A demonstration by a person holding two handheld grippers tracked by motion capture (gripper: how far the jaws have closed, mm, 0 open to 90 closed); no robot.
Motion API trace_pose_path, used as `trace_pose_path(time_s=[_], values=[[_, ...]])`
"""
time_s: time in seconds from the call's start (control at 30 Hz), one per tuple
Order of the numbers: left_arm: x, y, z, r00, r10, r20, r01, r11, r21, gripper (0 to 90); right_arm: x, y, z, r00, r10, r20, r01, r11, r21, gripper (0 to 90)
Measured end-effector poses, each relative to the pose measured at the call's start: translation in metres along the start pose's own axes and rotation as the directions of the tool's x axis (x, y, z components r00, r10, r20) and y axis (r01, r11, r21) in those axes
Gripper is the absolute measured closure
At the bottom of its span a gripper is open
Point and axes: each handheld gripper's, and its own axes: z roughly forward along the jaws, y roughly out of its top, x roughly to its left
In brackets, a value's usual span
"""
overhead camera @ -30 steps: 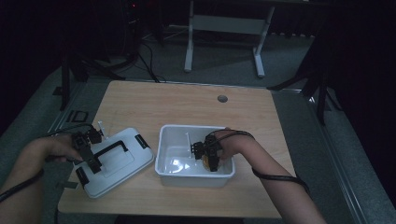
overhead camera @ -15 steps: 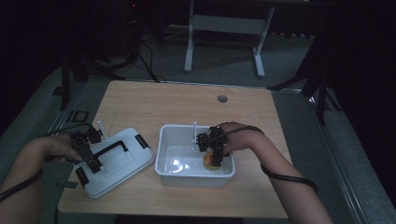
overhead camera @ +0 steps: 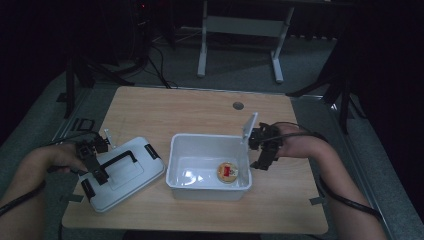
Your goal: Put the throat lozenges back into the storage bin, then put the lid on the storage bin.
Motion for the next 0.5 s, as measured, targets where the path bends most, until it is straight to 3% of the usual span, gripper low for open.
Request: trace_pose_path(time_s=[0.03, 0.07, 0.2, 0.23, 0.27, 0.4, 0.5], values=[[0.000, 0.000, 0.000, 1.0000, 0.000, 0.000, 0.000, 1.0000, 0.000, 19.0, 0.000, 0.000, 0.000, 1.0000, 0.000, 0.000, 0.000, 1.000, 0.000, 13.6], [0.000, -0.001, 0.000, 1.0000, 0.004, 0.000, -0.004, 1.0000, -0.003, 19.3, 0.000, -0.020, -0.006, 0.9991, 0.041, 0.011, -0.041, 0.999, -0.004, 13.7], [0.000, -0.001, 0.000, 1.0000, 0.008, -0.004, -0.008, 1.0000, -0.002, 19.5, 0.001, -0.053, -0.004, 0.9934, 0.115, 0.008, -0.115, 0.993, 0.000, 13.7], [0.000, -0.001, 0.000, 1.0000, 0.008, -0.004, -0.008, 1.0000, -0.002, 19.5, 0.001, -0.053, -0.004, 0.9934, 0.115, 0.008, -0.115, 0.993, 0.000, 13.7], [-0.001, -0.001, -0.001, 0.9996, 0.022, -0.020, -0.022, 0.9998, -0.004, 20.6, 0.003, -0.072, 0.003, 0.9884, 0.151, 0.006, -0.151, 0.988, 0.006, 13.7], [-0.002, -0.002, 0.000, 0.9981, 0.046, -0.040, -0.047, 0.9987, -0.020, 24.6, 0.012, -0.100, 0.020, 0.9770, 0.213, -0.007, -0.213, 0.977, 0.006, 13.8], [-0.003, -0.003, -0.001, 0.9945, 0.068, -0.079, -0.072, 0.9966, -0.041, 31.2, 0.021, -0.121, 0.034, 0.9665, 0.256, -0.015, -0.256, 0.967, 0.021, 13.8]])
